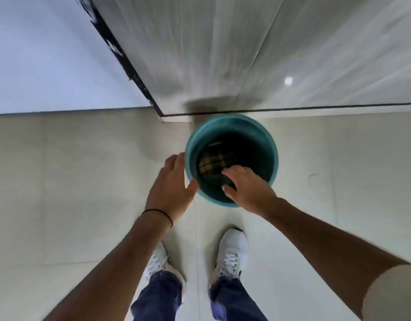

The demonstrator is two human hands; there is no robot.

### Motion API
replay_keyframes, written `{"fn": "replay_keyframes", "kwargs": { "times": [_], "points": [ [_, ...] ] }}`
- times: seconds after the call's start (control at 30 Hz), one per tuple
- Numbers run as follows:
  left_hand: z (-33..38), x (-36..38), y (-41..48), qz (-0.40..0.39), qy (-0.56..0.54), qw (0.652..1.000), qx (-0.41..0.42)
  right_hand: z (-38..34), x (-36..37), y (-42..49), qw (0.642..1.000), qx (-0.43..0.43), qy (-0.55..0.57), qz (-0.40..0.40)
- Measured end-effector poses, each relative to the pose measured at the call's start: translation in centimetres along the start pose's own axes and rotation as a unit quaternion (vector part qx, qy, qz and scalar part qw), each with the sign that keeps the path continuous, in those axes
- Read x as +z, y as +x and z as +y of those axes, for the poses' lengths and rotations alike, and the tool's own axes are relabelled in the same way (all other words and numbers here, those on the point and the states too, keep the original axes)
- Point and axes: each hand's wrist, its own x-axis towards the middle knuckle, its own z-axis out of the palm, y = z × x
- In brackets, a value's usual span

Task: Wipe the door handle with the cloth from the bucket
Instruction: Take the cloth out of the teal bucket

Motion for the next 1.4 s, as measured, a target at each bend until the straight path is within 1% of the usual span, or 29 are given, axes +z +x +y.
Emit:
{"fn": "replay_keyframes", "kwargs": {
  "times": [0.1,0.2,0.3,0.37,0.43,0.53,0.63,0.7,0.77,0.83,0.97,1.03,1.1,1.2,1.27,1.33,1.4],
  "points": [
    [-2.9,3.4,3.2,0.012,0.036,0.999,0.017,2.4,2.8,5.8,0.999,0.003,0.024,0.023],
    [-4.8,5.7,5.0,0.012,0.082,0.995,0.058,4.4,4.9,11.2,0.999,-0.007,-0.037,-0.026],
    [-6.6,7.0,5.9,0.055,0.094,0.989,0.097,6.0,7.2,15.5,0.988,-0.026,-0.133,-0.07],
    [-7.5,7.3,6.0,0.083,0.094,0.984,0.129,6.2,8.4,17.5,0.979,0.0,-0.172,-0.106],
    [-8.3,7.8,6.1,0.093,0.087,0.98,0.15,6.4,9.6,19.0,0.972,0.033,-0.184,-0.14],
    [-9.2,8.4,6.5,0.103,0.065,0.98,0.16,6.6,10.9,20.7,0.965,0.046,-0.204,-0.16],
    [-9.7,8.8,6.9,0.114,0.052,0.978,0.167,6.9,11.9,21.8,0.96,0.05,-0.23,-0.154],
    [-9.9,8.9,7.1,0.117,0.041,0.977,0.171,7.1,12.6,22.1,0.95,0.035,-0.284,-0.124],
    [-10.1,8.9,7.3,0.119,0.039,0.977,0.176,7.3,12.8,22.4,0.95,0.019,-0.301,-0.085],
    [-10.3,9.0,7.4,0.121,0.038,0.977,0.174,7.4,12.7,22.7,0.956,0.003,-0.282,-0.074],
    [-10.2,9.1,7.4,0.121,0.032,0.978,0.165,7.0,11.1,21.4,0.966,-0.018,-0.24,-0.093],
    [-9.9,9.0,7.4,0.114,0.04,0.981,0.152,6.6,9.6,20.1,0.971,-0.005,-0.224,-0.089],
    [-9.3,8.6,7.1,0.087,0.056,0.986,0.132,5.9,8.2,18.4,0.982,0.016,-0.175,-0.075],
    [-8.3,7.3,6.5,0.035,0.073,0.992,0.095,4.3,5.9,15.4,0.994,0.05,-0.087,-0.031],
    [-7.1,5.3,5.2,0.014,0.082,0.994,0.076,2.9,3.3,12.3,0.996,0.089,-0.006,-0.015],
    [-5.8,2.8,3.6,0.005,0.089,0.995,0.053,1.3,0.3,9.1,0.985,0.115,0.127,-0.003],
    [-4.0,-0.5,1.1,0.01,0.077,0.997,0.029,-0.9,-3.1,5.3,0.96,0.113,0.255,0.007]
  ]
}}
